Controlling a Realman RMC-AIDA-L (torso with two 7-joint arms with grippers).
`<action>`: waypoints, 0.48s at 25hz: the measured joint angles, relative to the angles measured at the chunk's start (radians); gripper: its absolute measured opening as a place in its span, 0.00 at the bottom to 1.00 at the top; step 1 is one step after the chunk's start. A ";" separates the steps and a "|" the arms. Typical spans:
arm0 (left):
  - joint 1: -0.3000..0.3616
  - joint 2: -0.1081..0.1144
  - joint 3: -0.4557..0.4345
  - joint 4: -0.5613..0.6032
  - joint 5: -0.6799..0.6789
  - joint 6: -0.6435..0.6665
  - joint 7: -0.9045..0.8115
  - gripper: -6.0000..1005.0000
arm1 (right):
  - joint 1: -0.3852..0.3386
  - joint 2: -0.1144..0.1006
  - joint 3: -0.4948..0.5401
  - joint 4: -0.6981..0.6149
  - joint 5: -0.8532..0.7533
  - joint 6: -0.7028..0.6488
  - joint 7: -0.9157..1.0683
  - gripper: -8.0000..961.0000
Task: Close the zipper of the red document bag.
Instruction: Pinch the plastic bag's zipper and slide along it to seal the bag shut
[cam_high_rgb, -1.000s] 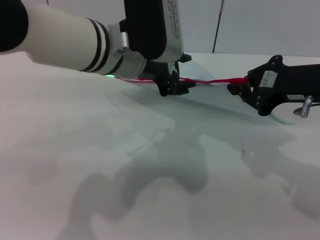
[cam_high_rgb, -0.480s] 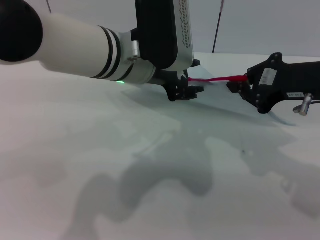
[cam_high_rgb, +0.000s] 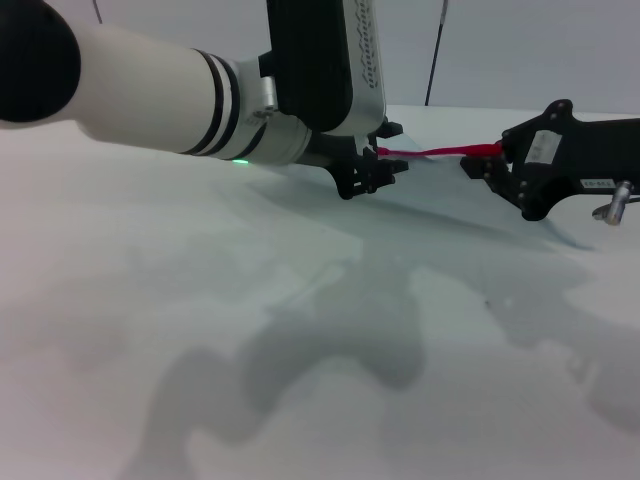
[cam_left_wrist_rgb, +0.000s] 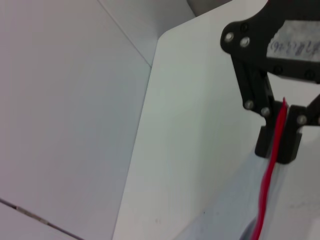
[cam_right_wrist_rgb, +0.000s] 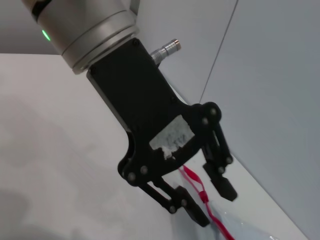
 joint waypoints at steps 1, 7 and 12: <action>0.001 0.000 -0.002 -0.004 -0.001 0.002 -0.001 0.39 | 0.000 0.000 0.002 0.000 -0.001 0.000 0.000 0.06; 0.002 0.000 -0.002 -0.012 -0.004 0.013 -0.002 0.35 | 0.001 0.000 0.006 0.006 -0.004 -0.001 -0.001 0.06; 0.002 0.000 0.002 -0.012 -0.008 0.013 -0.001 0.31 | 0.003 0.000 0.006 0.008 -0.004 0.000 -0.002 0.06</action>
